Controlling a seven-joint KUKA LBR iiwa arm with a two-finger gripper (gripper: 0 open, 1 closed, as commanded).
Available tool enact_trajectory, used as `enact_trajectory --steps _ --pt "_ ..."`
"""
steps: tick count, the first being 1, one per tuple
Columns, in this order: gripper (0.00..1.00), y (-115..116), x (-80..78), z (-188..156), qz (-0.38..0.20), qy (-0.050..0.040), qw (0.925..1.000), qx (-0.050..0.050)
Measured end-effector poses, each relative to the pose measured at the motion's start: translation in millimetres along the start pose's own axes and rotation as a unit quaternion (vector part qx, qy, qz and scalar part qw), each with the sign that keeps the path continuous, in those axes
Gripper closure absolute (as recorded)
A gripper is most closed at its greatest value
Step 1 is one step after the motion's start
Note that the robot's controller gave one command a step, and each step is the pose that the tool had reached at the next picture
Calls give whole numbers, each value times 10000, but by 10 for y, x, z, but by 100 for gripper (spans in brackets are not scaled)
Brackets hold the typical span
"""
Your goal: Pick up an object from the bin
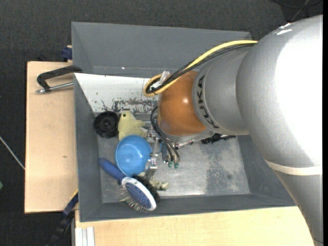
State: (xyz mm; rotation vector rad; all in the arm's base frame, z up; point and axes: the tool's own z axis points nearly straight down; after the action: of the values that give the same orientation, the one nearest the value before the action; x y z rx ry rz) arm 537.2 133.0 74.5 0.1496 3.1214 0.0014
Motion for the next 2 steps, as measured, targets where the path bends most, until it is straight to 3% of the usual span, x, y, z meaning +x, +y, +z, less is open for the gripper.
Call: enact_trajectory --steps 1,2 --pt "0 263 358 -40 -1307 -133 9913 -29" --pt "0 -512 174 -4 -1331 -21 9911 -25"
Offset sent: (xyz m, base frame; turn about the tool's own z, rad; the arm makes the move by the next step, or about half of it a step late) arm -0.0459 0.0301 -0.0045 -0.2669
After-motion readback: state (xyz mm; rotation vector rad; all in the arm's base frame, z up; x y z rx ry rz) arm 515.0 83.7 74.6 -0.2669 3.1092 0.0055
